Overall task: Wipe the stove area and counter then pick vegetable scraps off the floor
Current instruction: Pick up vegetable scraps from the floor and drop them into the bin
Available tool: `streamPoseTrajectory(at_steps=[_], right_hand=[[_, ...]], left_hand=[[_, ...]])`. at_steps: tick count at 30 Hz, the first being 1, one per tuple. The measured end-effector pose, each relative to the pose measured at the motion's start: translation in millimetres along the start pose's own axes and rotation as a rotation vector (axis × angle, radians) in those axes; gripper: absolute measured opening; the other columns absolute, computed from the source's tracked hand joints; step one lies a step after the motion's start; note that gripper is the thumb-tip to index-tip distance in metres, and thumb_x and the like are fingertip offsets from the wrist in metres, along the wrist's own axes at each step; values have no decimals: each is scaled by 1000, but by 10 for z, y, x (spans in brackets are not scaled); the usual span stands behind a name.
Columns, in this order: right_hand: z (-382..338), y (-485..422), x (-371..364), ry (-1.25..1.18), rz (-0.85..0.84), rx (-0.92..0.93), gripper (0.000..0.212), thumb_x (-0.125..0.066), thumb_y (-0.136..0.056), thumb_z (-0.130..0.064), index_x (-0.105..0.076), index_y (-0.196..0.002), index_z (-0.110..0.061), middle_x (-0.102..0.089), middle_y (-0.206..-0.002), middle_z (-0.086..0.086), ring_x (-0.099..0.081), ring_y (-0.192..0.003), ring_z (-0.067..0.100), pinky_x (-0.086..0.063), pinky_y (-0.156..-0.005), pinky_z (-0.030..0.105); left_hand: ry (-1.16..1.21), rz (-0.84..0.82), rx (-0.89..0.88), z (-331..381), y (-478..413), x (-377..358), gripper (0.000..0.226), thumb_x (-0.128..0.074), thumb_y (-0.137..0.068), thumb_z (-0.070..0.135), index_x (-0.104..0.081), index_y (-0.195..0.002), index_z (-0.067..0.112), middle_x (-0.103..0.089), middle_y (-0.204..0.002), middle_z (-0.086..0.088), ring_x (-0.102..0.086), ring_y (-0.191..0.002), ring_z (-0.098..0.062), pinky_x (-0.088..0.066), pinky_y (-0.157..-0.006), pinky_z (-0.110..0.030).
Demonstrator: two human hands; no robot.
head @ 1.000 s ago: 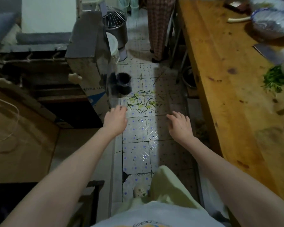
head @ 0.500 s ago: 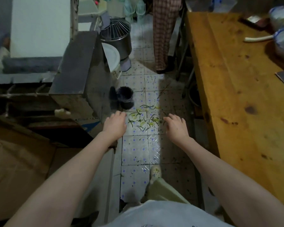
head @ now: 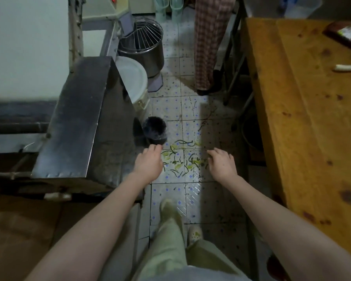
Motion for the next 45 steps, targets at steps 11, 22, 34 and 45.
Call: streamPoseTrajectory(at_steps=[11,22,34,45], right_hand=[[87,-1001,-535,-165,-34,-287,38,-51,-92,-15,-54,-130,-13,-57,-130,10,-52,-120,29,-41,-102,42],[825,-2114,-1775,-142,-45,-316,37,-53,-89,-7,-55,-126,-10,-59,-125,13,-55,-113,32,-45,-96,42],[1515,-3219,-3630,-83,-181,-173,45,-51,-90,-11,-49,-133,-22,-52,-136,3,-53,-119,21,-46,-100,40],[2326,-4295,-5019,-77,-32,-227,43,-52,-91,-16,-47,-134,-22,-51,-136,5,-48,-123,25,-41,-102,43]], left_hand=[[50,-134,30,-388,-1218,-466,49,-46,-92,12,-35,-139,12,-42,-138,-12,-44,-123,-31,-40,-97,-42],[36,-257,61,-514,-2285,-2100,44,-44,-90,10,-40,-134,15,-42,-137,-9,-46,-122,-29,-41,-96,-42],[68,-228,156,-1120,-3353,-3873,46,-46,-93,14,-38,-138,16,-42,-139,-8,-45,-125,-27,-40,-102,-40],[-58,-128,94,-1443,-4328,-5491,46,-44,-90,8,-41,-135,16,-46,-134,-9,-49,-119,-28,-44,-92,-39]])
Point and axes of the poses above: each hand's wrist, its own y-axis away from the middle knuckle, its own x-axis out of the back of the hand, z = x × y, the point moved 3 cm from there along -y, towards the middle knuckle
